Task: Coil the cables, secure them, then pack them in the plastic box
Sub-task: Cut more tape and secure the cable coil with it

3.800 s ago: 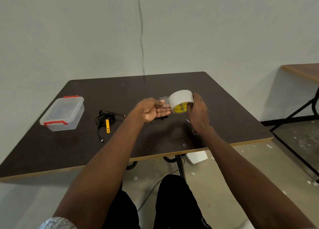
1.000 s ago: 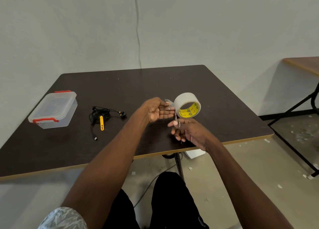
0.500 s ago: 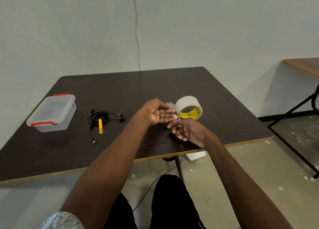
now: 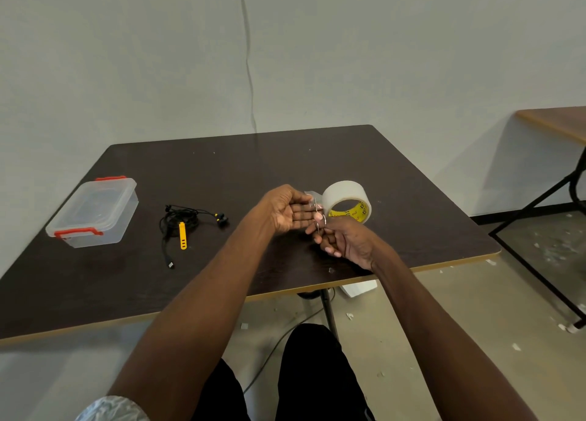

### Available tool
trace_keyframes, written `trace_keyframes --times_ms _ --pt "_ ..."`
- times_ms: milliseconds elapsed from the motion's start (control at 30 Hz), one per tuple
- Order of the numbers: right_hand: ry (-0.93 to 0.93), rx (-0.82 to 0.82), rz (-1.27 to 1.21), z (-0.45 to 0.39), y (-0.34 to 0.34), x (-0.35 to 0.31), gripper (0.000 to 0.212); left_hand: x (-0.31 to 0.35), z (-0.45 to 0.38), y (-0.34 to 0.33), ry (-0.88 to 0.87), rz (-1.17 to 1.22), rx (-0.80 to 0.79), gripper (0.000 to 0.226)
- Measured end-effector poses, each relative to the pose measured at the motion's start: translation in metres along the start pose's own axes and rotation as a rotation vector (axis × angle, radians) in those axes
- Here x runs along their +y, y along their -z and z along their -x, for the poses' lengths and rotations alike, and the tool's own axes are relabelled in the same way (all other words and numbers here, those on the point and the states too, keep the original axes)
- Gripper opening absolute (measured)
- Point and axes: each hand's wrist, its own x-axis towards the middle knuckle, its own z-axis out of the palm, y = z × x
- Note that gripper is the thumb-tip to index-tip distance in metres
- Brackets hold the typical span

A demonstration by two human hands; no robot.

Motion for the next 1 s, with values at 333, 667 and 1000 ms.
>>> trace_keyframes --times_ms 333,667,1000 --pt "-0.016 0.017 0.001 0.0025 0.0025 0.0032 0.040 0.0012 0.0049 -0.0026 -0.006 0.005 0.009 0.009" --pt "0.012 0.039 -0.009 0.0042 0.0035 0.0060 0.037 0.0010 0.0009 -0.0031 0.011 0.005 0.017 0.016" --pt "0.045 0.078 -0.018 0.0087 0.0032 0.0080 0.033 0.0009 0.0006 -0.0034 0.012 -0.005 0.017 0.012"
